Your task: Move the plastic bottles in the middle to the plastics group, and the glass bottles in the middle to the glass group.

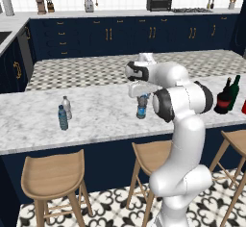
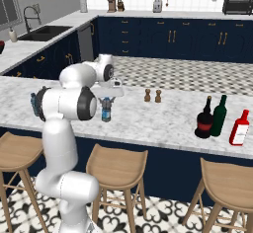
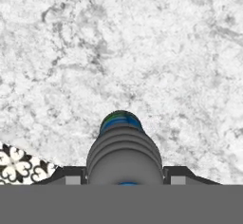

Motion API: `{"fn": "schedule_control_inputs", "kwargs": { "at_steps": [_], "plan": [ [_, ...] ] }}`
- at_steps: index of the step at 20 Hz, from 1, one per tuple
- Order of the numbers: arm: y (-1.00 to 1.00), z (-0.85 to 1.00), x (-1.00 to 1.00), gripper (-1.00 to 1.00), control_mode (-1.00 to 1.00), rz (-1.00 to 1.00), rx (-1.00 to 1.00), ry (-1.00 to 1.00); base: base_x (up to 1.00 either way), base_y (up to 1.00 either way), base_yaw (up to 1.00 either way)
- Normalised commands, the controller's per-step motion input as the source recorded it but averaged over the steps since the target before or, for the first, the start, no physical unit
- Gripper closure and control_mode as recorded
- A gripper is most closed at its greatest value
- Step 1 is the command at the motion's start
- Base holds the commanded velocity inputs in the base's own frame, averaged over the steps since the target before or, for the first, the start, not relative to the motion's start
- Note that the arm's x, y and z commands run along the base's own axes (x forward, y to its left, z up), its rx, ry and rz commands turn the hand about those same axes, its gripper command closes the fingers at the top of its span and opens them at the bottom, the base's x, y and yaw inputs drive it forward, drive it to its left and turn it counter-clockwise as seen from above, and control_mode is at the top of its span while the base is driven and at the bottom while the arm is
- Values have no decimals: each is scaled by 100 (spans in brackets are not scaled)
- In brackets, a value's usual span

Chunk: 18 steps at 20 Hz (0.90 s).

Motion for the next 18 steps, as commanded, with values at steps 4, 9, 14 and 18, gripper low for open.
{"fn": "schedule_control_inputs", "kwargs": {
  "at_steps": [4, 9, 14, 18],
  "plan": [
    [91, 21, -45, 100, -100, 0, 6, 0, 0, 0, 0],
    [100, 11, -33, 100, -100, 0, 1, 0, 0, 0, 0],
    [100, 7, -19, 100, -100, 0, 0, 0, 0, 0, 0],
    [100, 3, -1, 100, -100, 0, 0, 0, 0, 0, 0]
  ]
}}
